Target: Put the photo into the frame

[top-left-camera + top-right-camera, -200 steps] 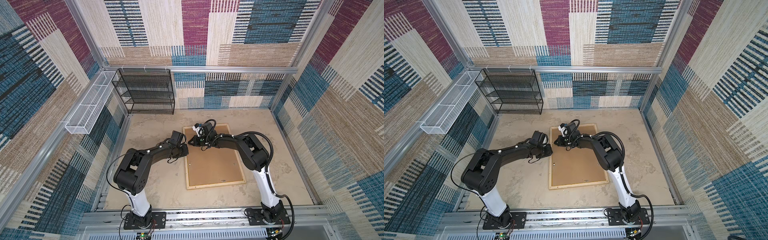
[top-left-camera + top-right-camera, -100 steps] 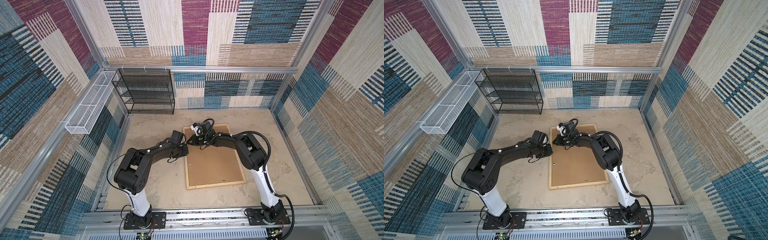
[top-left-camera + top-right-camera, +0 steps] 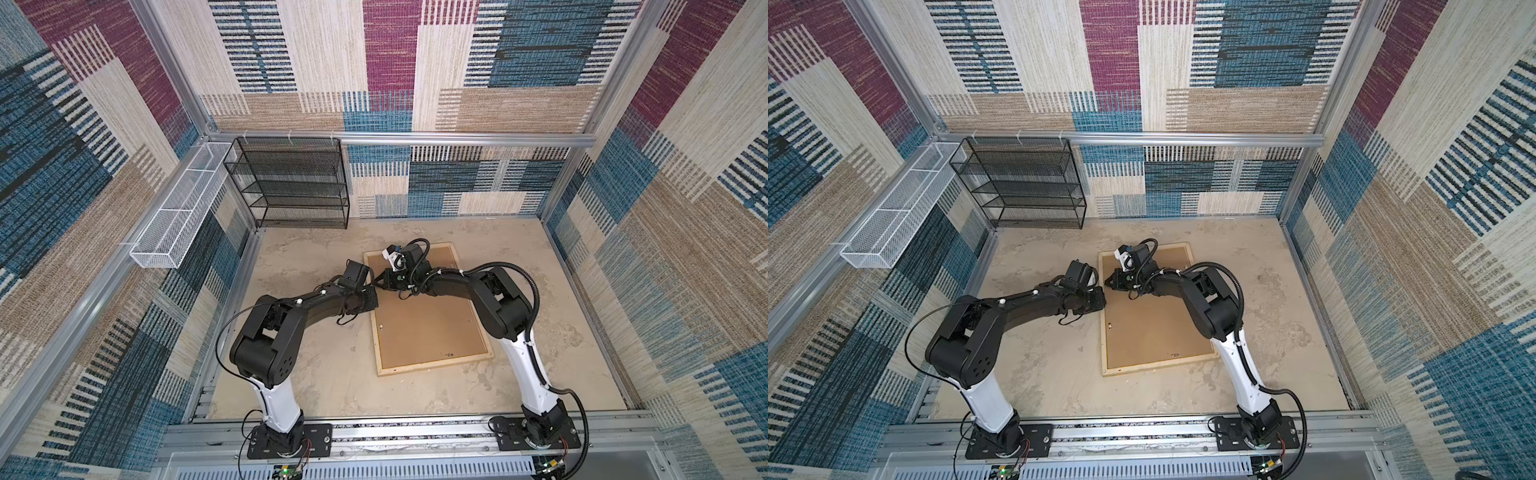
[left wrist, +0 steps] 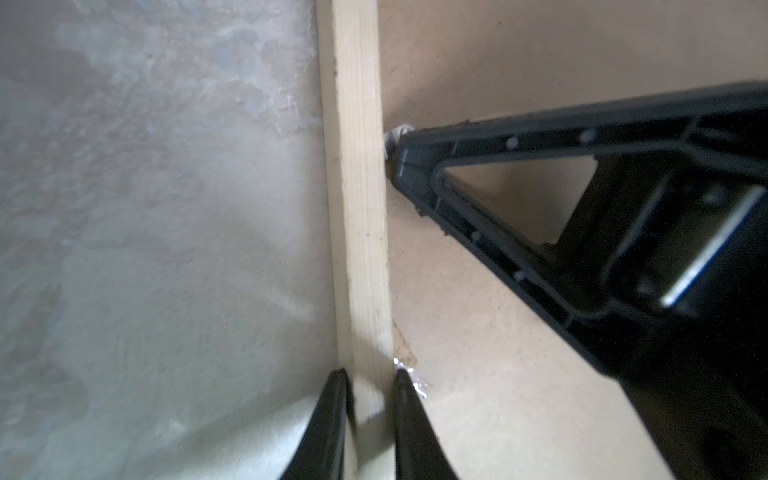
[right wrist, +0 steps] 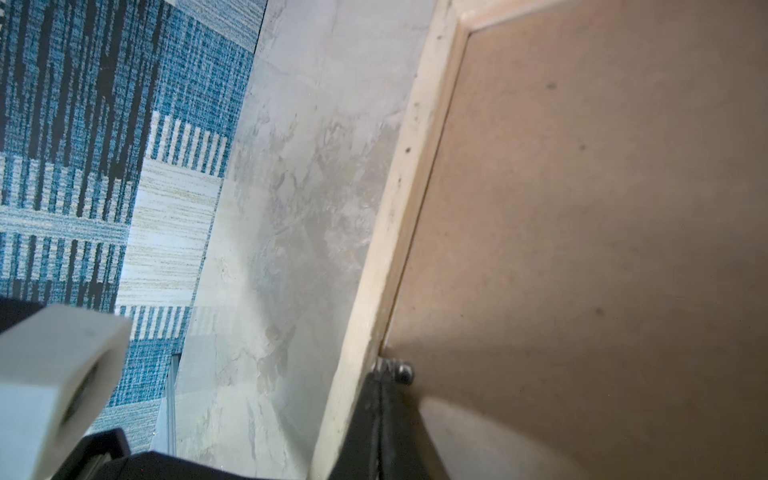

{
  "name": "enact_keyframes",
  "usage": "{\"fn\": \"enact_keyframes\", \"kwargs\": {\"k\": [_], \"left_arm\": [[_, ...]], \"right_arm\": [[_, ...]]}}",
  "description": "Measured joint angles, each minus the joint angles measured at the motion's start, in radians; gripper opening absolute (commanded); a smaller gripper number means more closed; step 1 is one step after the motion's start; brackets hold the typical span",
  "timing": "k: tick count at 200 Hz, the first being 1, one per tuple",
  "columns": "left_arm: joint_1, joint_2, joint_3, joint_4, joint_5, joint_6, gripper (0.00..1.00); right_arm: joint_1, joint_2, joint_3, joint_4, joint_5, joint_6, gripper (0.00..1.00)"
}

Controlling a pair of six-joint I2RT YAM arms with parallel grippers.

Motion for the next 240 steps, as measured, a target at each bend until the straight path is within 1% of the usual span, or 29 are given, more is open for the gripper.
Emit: {"fn": "enact_keyframes", "kwargs": {"k": [39, 71, 100, 143, 175, 219, 240], "left_arm": [[-0.006, 0.003, 0.004, 0.007, -0.020, 0.000, 0.07], [-0.007, 0.006, 0.006, 0.007, -0.021, 0.001, 0.07], [-0.008, 0.018, 0.026, 0.003, 0.004, 0.013, 0.10], [-0.008, 0.032, 0.056, -0.037, 0.034, 0.033, 0.08], [-0.006, 0.035, 0.060, -0.043, 0.035, 0.037, 0.08], [-0.004, 0.041, 0.070, -0.055, 0.040, 0.040, 0.07], [-0.003, 0.042, 0.072, -0.058, 0.044, 0.041, 0.07]], "right_arm": [[0.000, 0.005, 0.016, -0.007, 0.015, 0.011, 0.06], [0.002, -0.011, -0.013, 0.019, 0.042, 0.011, 0.06], [0.000, -0.041, -0.053, 0.024, 0.070, 0.006, 0.06], [0.000, -0.070, -0.094, 0.029, 0.102, -0.001, 0.05], [0.001, -0.076, -0.101, 0.032, 0.104, -0.004, 0.05], [0.002, -0.133, -0.166, 0.008, 0.130, -0.011, 0.04], [0.002, -0.142, -0.170, -0.010, 0.130, -0.015, 0.03]]}}
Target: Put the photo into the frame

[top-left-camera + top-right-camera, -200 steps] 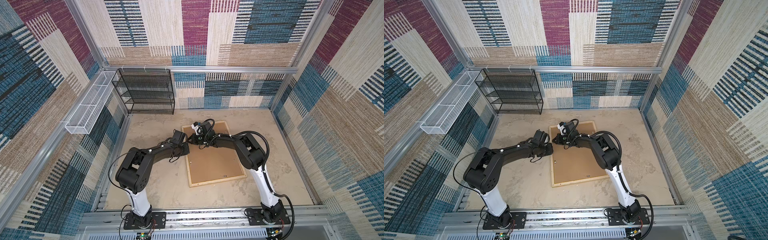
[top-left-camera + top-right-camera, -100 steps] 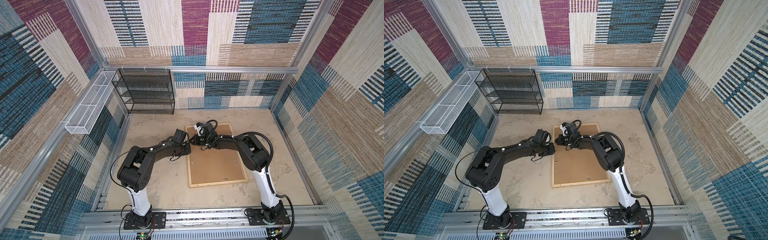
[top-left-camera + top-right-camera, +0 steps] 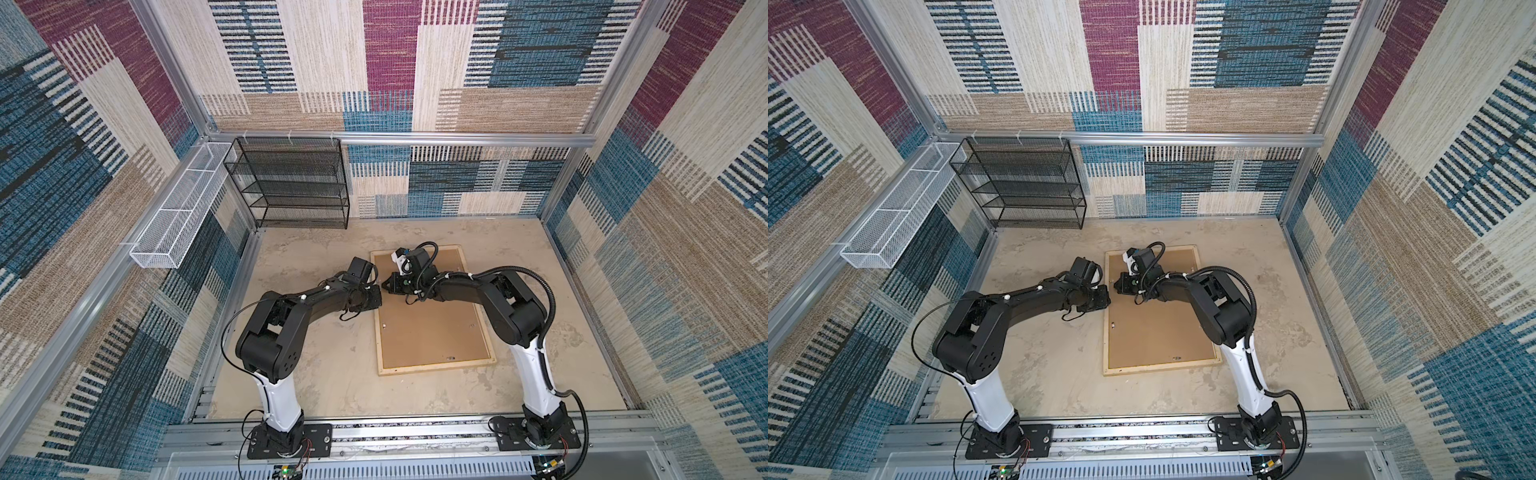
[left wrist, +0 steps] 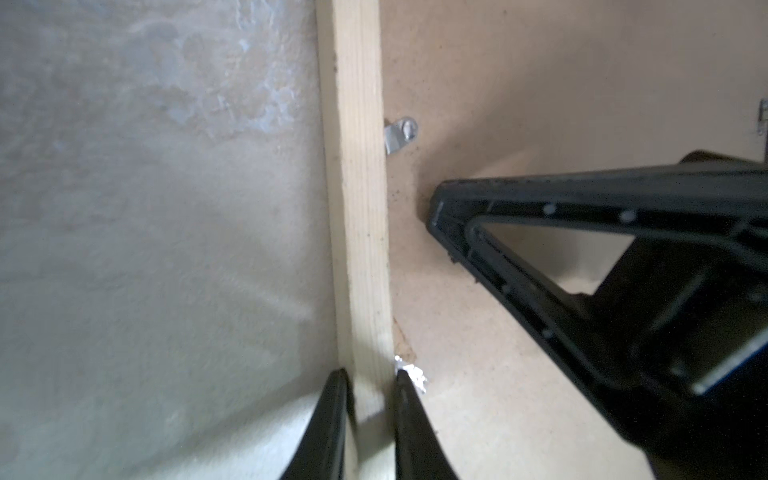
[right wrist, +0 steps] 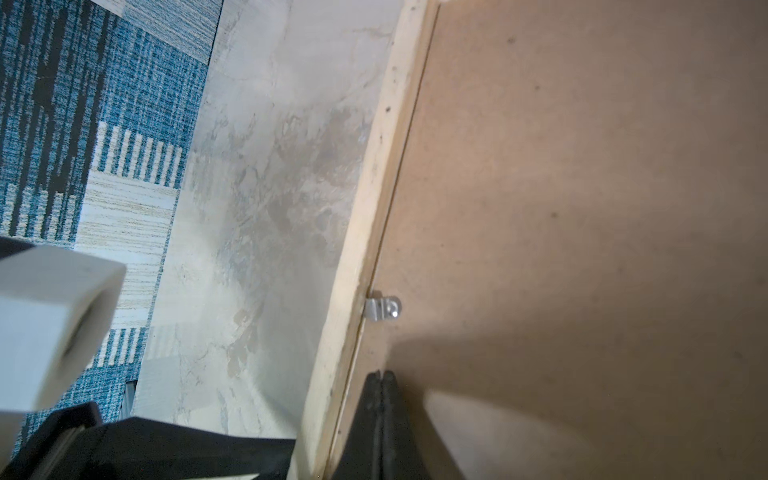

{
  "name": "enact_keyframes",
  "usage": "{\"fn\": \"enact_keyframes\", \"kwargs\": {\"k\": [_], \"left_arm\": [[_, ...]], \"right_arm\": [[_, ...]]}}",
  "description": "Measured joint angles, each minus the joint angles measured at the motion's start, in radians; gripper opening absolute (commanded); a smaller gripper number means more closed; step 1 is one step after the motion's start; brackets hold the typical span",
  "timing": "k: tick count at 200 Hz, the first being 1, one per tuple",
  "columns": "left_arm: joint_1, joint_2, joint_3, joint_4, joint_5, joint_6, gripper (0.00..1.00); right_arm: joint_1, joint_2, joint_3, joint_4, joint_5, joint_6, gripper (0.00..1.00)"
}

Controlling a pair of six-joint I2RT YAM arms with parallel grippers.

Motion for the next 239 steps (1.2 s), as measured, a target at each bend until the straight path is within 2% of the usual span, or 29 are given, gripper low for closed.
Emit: {"fn": "enact_keyframes", "kwargs": {"k": [104, 239], "left_arm": [[0.001, -0.001, -0.003, 0.003, 0.008, 0.005, 0.06], [0.002, -0.005, -0.017, 0.023, 0.014, 0.006, 0.06]], "right_arm": [[0.000, 0.058, 0.102, -0.045, 0.005, -0.014, 0.02], [0.001, 0.072, 0.124, -0.048, 0.014, -0.006, 0.02]]}}
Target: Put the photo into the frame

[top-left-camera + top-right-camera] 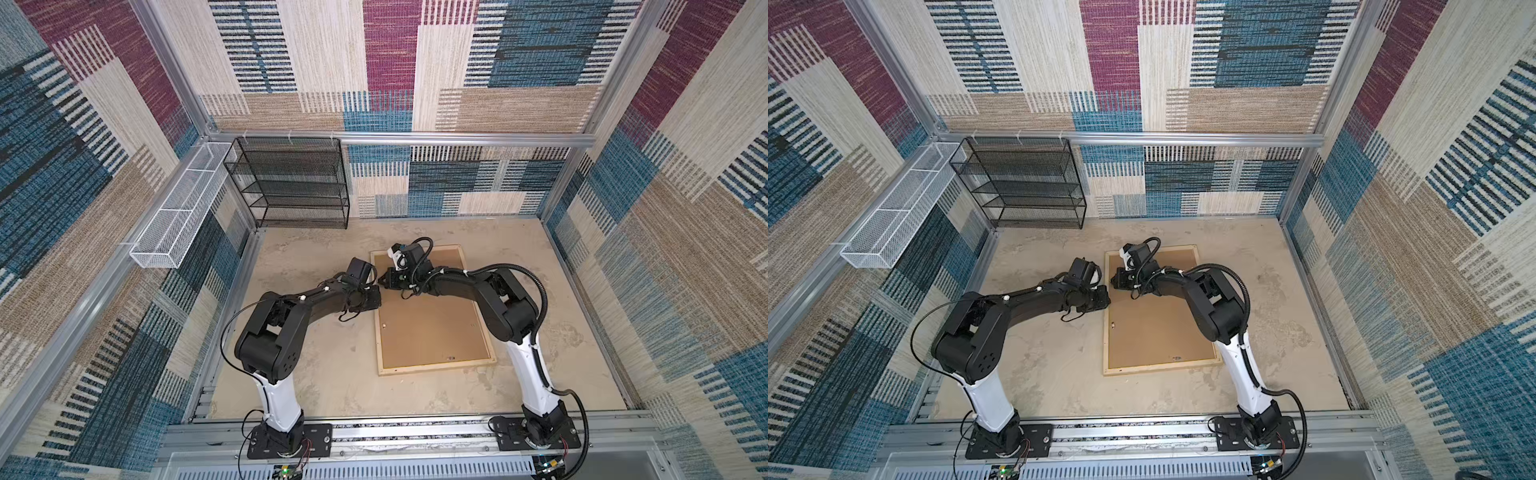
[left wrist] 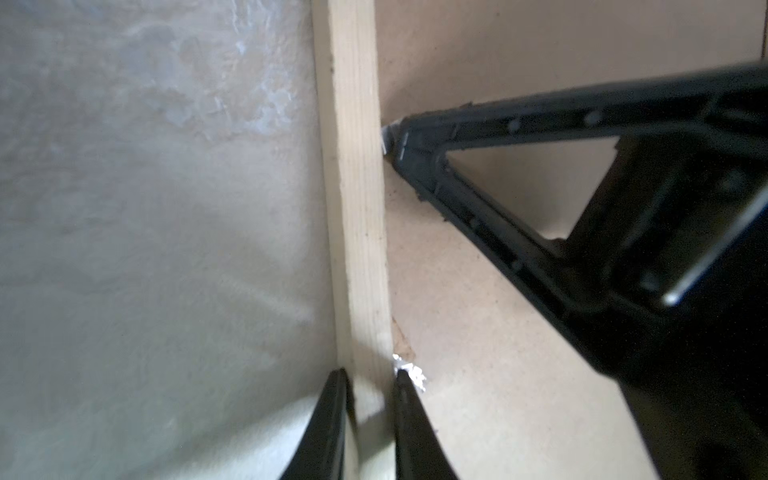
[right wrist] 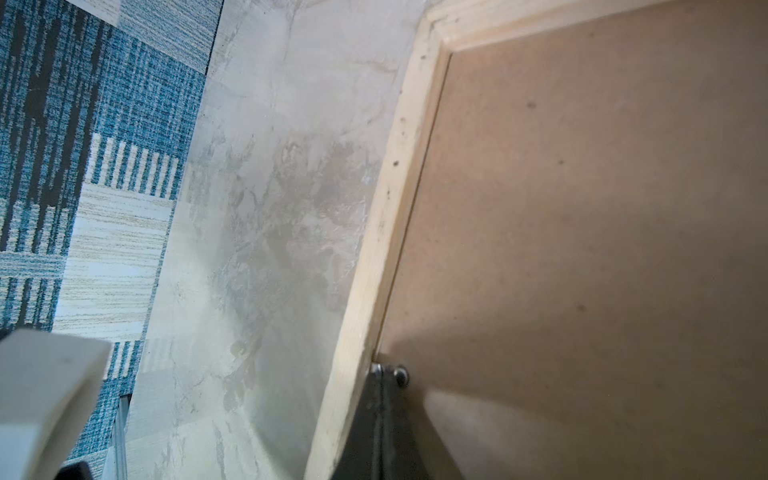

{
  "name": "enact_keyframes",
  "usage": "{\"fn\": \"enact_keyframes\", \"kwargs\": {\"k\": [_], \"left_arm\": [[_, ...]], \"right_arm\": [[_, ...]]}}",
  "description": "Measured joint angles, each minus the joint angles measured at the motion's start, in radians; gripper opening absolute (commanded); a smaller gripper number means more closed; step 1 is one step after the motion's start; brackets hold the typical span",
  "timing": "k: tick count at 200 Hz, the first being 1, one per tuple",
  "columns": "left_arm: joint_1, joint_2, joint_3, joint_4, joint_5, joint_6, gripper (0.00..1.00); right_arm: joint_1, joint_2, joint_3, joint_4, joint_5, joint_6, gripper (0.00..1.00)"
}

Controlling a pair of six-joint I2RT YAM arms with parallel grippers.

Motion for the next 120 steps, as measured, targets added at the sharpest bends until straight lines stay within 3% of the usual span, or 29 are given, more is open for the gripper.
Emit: {"fn": "enact_keyframes", "kwargs": {"k": [120], "left_arm": [[-0.001, 0.011, 0.015, -0.003, 0.008, 0.002, 0.06]], "right_arm": [[0.000, -0.008, -0.028, 0.035, -0.001, 0.016, 0.02]]}}
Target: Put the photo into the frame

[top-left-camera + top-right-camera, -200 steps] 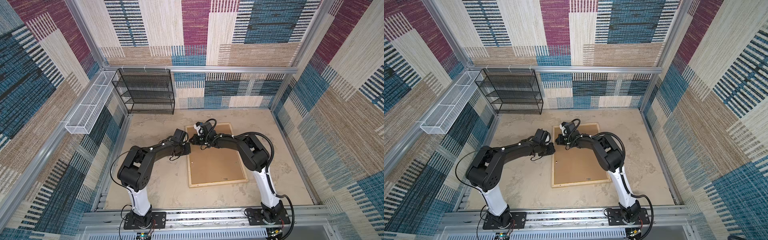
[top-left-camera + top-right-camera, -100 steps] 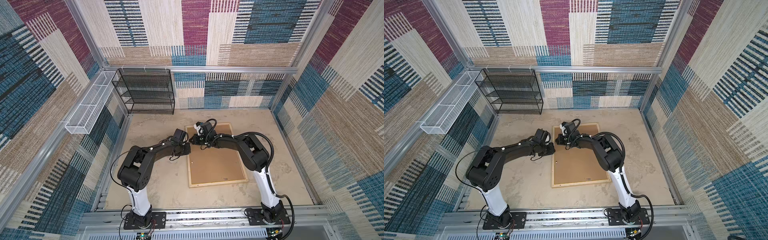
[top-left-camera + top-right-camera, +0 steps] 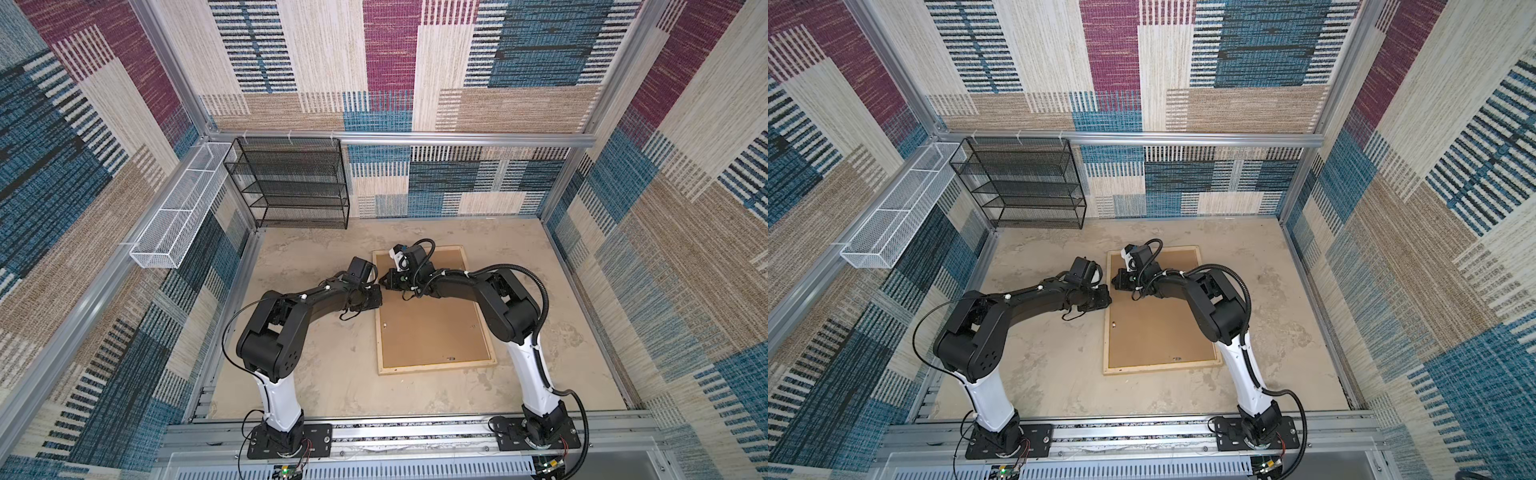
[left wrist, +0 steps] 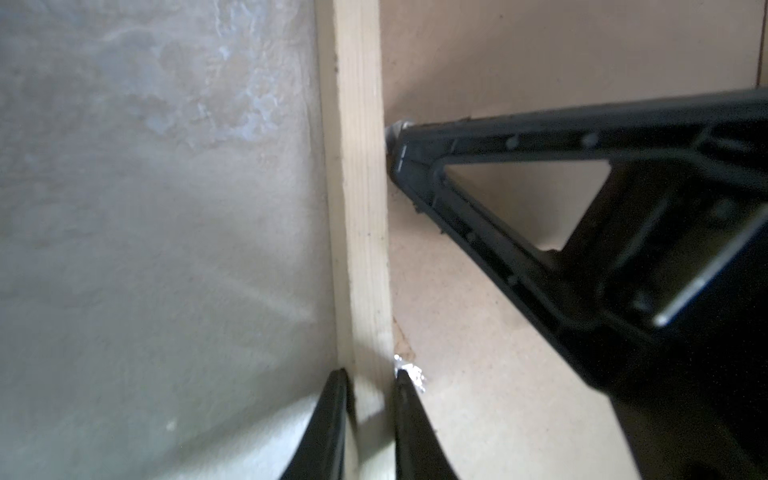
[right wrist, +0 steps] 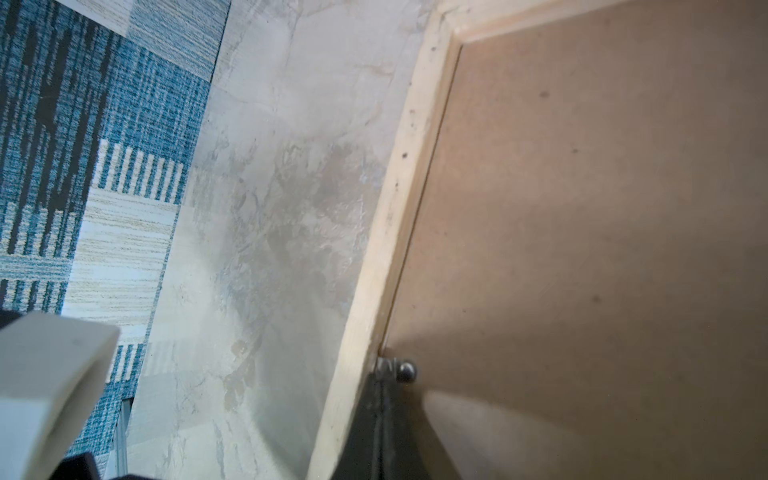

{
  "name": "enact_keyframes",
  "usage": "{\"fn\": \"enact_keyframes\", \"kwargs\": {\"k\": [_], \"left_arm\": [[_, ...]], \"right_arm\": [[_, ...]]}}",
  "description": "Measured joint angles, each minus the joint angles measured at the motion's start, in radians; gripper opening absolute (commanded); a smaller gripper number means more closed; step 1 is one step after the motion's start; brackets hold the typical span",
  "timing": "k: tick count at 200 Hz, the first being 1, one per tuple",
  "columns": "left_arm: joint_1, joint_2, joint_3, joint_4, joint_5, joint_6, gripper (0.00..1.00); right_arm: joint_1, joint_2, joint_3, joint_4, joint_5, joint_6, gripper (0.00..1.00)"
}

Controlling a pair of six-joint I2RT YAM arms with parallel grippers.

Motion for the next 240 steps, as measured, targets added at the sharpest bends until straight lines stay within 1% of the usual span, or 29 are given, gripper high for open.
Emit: {"fn": "enact_keyframes", "kwargs": {"k": [35, 78, 98, 128, 152, 156, 168, 192, 216, 240], "left_arm": [[0.001, 0.001, 0.000, 0.012, -0.019, 0.000, 0.06], [0.001, 0.002, 0.000, 0.013, -0.024, 0.000, 0.06], [0.000, 0.002, 0.006, 0.002, -0.024, 0.000, 0.15], [-0.003, 0.014, 0.046, -0.056, -0.024, 0.010, 0.27], [-0.003, 0.013, 0.074, -0.091, -0.017, 0.023, 0.32], [-0.003, 0.012, 0.078, -0.094, -0.017, 0.024, 0.32], [-0.003, 0.003, 0.091, -0.109, -0.015, 0.027, 0.34], [-0.003, -0.044, 0.106, -0.123, -0.014, 0.034, 0.34], [-0.006, -0.113, 0.089, -0.134, -0.018, 0.037, 0.34], [-0.022, -0.217, -0.004, -0.151, -0.037, 0.028, 0.33]], "right_arm": [[0.000, 0.022, 0.039, -0.017, -0.002, 0.006, 0.02], [0.000, 0.019, 0.040, -0.023, 0.004, 0.006, 0.03], [0.003, -0.003, 0.011, -0.010, 0.029, 0.006, 0.06], [0.002, -0.035, -0.014, -0.035, 0.060, 0.001, 0.14], [0.002, -0.054, -0.025, -0.051, 0.077, -0.007, 0.17], [0.002, -0.057, -0.028, -0.053, 0.079, -0.009, 0.20], [0.001, -0.066, -0.034, -0.058, 0.085, -0.013, 0.22], [0.000, -0.093, -0.054, -0.066, 0.092, -0.021, 0.30], [0.000, -0.125, -0.083, -0.069, 0.101, -0.029, 0.30], [0.001, -0.173, -0.132, -0.072, 0.109, -0.036, 0.30]]}}
